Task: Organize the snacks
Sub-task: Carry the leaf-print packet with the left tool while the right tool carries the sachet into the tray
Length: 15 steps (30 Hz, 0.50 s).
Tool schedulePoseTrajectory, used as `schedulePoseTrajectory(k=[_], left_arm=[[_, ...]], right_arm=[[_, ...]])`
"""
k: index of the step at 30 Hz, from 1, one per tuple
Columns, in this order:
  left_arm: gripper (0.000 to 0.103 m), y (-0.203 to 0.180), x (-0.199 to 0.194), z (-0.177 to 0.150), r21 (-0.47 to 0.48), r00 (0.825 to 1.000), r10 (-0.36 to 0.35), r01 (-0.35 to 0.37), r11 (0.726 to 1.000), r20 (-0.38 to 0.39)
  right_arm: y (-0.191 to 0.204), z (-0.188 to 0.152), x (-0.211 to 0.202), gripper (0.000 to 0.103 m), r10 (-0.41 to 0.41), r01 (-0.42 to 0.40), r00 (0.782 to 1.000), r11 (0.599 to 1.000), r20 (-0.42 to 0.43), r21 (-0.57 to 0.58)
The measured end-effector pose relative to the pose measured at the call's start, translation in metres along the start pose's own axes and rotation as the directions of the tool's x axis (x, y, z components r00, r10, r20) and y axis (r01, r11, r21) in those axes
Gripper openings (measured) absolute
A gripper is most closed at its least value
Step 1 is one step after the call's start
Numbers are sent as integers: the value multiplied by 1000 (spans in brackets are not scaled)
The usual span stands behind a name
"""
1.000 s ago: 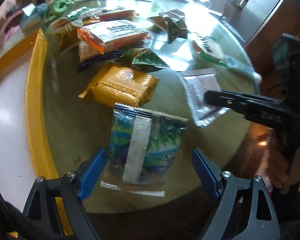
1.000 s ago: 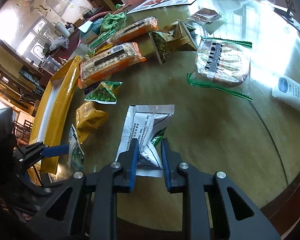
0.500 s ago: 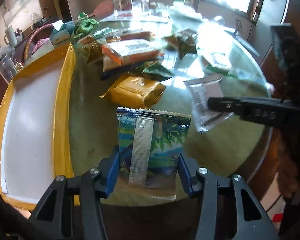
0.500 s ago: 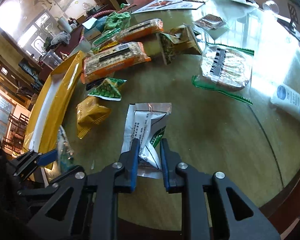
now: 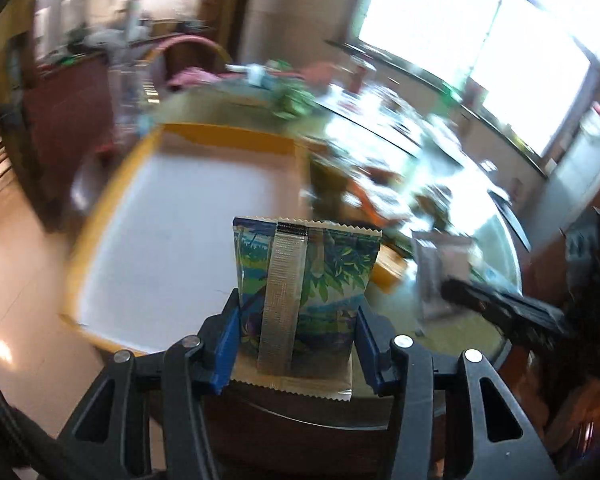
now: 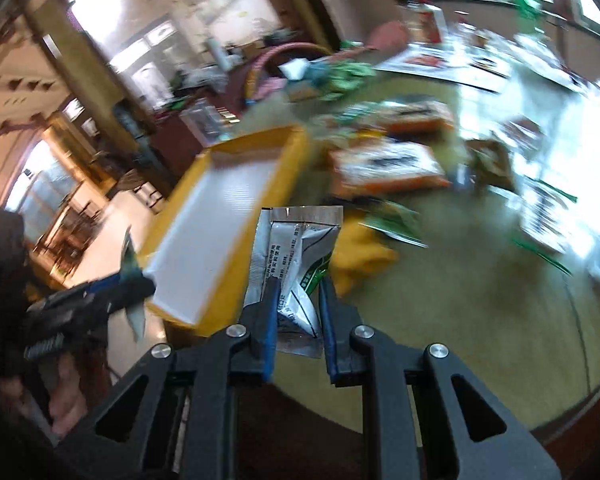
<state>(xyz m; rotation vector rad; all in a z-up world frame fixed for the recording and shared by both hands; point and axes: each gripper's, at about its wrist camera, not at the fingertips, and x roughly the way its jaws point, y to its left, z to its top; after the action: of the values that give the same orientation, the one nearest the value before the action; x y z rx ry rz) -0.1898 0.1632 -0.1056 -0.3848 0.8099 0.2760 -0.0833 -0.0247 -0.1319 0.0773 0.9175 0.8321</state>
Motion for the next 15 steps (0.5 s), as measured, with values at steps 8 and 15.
schedulePoseTrajectory(k=[8,15], left_arm=[[51,66,26,19,-97,991,127,-131,987,-39],[51,94,61,17,-114,984,128,-143,983,-126]], right_arm=[[81,12,69,21,59,-73,993,989,-104,-130],[120,10,136,21,10,-45,982,981,-186,-189]])
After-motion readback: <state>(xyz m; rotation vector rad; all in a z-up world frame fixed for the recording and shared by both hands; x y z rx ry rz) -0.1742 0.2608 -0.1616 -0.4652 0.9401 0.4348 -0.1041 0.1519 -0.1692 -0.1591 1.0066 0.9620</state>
